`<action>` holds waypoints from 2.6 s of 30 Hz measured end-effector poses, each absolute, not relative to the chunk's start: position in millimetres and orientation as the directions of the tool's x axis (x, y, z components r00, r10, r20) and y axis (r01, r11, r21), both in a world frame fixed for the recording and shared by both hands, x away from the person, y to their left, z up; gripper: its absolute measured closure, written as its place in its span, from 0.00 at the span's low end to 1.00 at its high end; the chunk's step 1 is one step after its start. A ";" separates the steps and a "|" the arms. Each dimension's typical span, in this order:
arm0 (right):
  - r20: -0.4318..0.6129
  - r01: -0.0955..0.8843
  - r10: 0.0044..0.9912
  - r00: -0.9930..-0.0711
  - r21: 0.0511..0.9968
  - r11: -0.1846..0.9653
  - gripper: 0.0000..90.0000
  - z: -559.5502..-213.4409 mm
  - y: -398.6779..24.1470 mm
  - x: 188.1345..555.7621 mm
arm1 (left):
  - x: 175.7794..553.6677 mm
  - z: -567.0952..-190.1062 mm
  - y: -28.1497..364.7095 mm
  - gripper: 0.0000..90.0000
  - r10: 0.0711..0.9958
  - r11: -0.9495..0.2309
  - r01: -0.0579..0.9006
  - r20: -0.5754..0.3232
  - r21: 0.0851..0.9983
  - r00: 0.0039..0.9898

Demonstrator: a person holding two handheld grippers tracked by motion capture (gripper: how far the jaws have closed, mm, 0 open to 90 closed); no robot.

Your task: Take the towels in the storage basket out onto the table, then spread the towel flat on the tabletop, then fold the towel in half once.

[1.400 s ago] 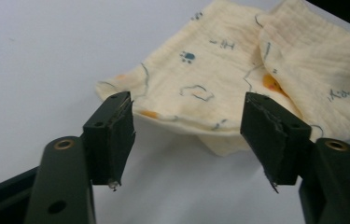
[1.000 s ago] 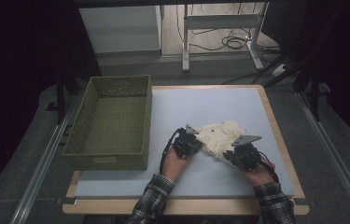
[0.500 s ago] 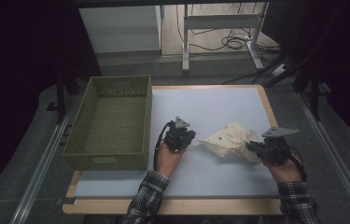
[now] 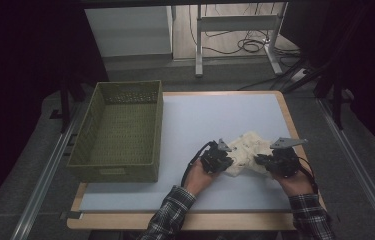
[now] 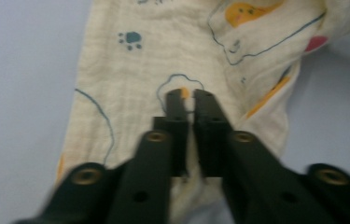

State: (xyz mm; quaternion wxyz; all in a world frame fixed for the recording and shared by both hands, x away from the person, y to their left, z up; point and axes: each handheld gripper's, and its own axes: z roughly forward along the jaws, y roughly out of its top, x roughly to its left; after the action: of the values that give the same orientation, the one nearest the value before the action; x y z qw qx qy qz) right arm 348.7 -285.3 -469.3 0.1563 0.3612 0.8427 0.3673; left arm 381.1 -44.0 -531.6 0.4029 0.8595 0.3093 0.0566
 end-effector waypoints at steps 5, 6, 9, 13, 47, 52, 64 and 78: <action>0.008 0.503 0.746 -0.666 0.744 0.441 0.91 -464.7 -299.3 348.7 | 381.1 -522.7 -27.2 1.00 0.607 -0.464 0.485 -0.133 0.741 0.784; 0.013 0.505 0.751 -0.660 0.748 0.431 0.91 -463.1 -302.3 348.5 | 381.2 -519.8 -23.0 1.00 0.614 -0.453 0.483 -0.131 0.749 0.778; 0.018 0.503 0.763 -0.647 0.762 0.409 0.90 -458.1 -310.1 347.9 | 382.3 -511.2 -9.8 1.00 0.642 -0.437 0.481 -0.111 0.760 0.759; 0.008 0.503 0.776 -0.631 0.766 0.400 0.90 -453.2 -316.8 348.0 | 384.9 -503.3 9.7 1.00 0.702 -0.371 0.505 -0.121 0.780 0.702; 0.018 0.523 0.785 -0.619 0.756 0.395 0.77 -459.9 -319.2 349.6 | 361.8 -520.2 -51.1 0.51 0.426 -0.493 0.400 -0.186 0.773 0.885; 0.042 0.526 0.776 -0.630 0.758 0.386 0.62 -457.1 -325.7 339.5 | 354.1 -527.5 -46.6 0.46 0.411 -0.518 0.393 -0.182 0.760 0.893; 0.026 0.552 0.748 -0.663 0.693 0.465 0.93 -479.6 -307.2 338.7 | 352.7 -529.1 -41.2 0.98 0.457 -0.578 0.372 -0.090 0.727 0.885; 0.023 0.516 0.751 -0.660 0.741 0.430 0.71 -461.4 -285.2 384.4 | 380.2 -509.2 18.9 0.85 0.718 -0.429 0.515 -0.066 0.742 0.693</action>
State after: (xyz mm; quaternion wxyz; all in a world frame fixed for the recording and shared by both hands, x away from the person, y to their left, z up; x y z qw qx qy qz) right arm 384.4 -285.2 -461.4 0.1574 0.3811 0.8308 0.3739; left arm 380.2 18.9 -509.2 0.3865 0.8349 0.3693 0.1312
